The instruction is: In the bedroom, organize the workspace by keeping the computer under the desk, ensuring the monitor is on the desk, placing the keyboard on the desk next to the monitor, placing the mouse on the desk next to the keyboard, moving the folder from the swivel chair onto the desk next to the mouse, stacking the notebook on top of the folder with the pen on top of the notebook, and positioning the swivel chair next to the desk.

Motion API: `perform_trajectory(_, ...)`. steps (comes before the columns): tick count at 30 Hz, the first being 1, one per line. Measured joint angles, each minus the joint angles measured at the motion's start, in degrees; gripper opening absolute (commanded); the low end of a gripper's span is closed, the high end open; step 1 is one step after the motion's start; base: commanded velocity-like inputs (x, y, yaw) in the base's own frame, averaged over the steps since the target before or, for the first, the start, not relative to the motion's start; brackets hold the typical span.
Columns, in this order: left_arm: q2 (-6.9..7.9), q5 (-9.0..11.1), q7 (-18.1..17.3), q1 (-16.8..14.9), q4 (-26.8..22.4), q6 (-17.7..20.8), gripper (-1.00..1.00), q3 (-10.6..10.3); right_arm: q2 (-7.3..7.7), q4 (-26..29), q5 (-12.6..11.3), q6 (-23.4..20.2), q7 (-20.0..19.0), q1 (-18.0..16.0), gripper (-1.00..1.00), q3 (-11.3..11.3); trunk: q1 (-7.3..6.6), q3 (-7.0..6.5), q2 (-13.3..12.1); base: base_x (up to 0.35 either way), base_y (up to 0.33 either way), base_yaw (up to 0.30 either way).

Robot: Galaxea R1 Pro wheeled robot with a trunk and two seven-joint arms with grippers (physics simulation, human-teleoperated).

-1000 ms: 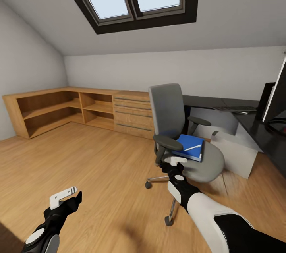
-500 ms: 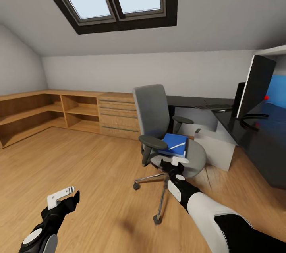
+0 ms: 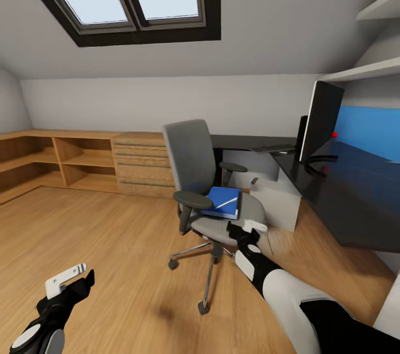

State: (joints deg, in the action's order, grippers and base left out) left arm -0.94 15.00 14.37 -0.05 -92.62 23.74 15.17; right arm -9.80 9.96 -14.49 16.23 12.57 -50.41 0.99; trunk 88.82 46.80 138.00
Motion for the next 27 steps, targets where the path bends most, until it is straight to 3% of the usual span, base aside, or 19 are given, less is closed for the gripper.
perform_trajectory(9,0.0,0.12,-0.04,0.01,-0.01,-0.04,1.0,0.66,2.39,-0.05,-10.76,2.93,-0.11,-0.06,1.0,0.03,0.0,-0.14,0.0,0.0,0.0,-0.125)
perform_trajectory(13,0.06,0.12,-0.07,0.0,-0.01,-0.04,1.0,0.64,2.7,0.09,-12.07,2.94,-0.03,-0.04,1.0,-0.32,0.0,-0.14,0.0,0.0,0.0,-0.008)
perform_trajectory(16,0.07,0.12,-0.09,0.0,-0.01,-0.04,1.0,0.63,3.05,0.13,-13.65,2.85,0.11,-0.06,1.0,-1.95,0.0,-0.14,0.0,0.0,0.0,-0.003)
perform_trajectory(19,0.07,0.12,-0.1,0.01,-0.01,-0.06,1.0,0.63,3.74,0.14,-15.94,2.73,0.19,-0.08,1.0,-4.28,0.0,-0.14,0.0,0.0,0.0,-0.001)
perform_trajectory(21,0.07,0.1,-0.1,0.01,-0.01,-0.12,1.0,0.63,5.06,0.15,-17.65,2.65,0.25,-0.09,1.0,-5.66,0.0,-0.14,0.0,0.0,0.0,0.0)
perform_trajectory(27,-0.02,0.12,-0.1,-0.01,-0.01,-0.28,1.0,0.55,6.33,0.05,-19.08,2.82,0.09,-0.1,1.0,-6.68,0.0,-0.14,0.0,0.0,0.0,0.0)
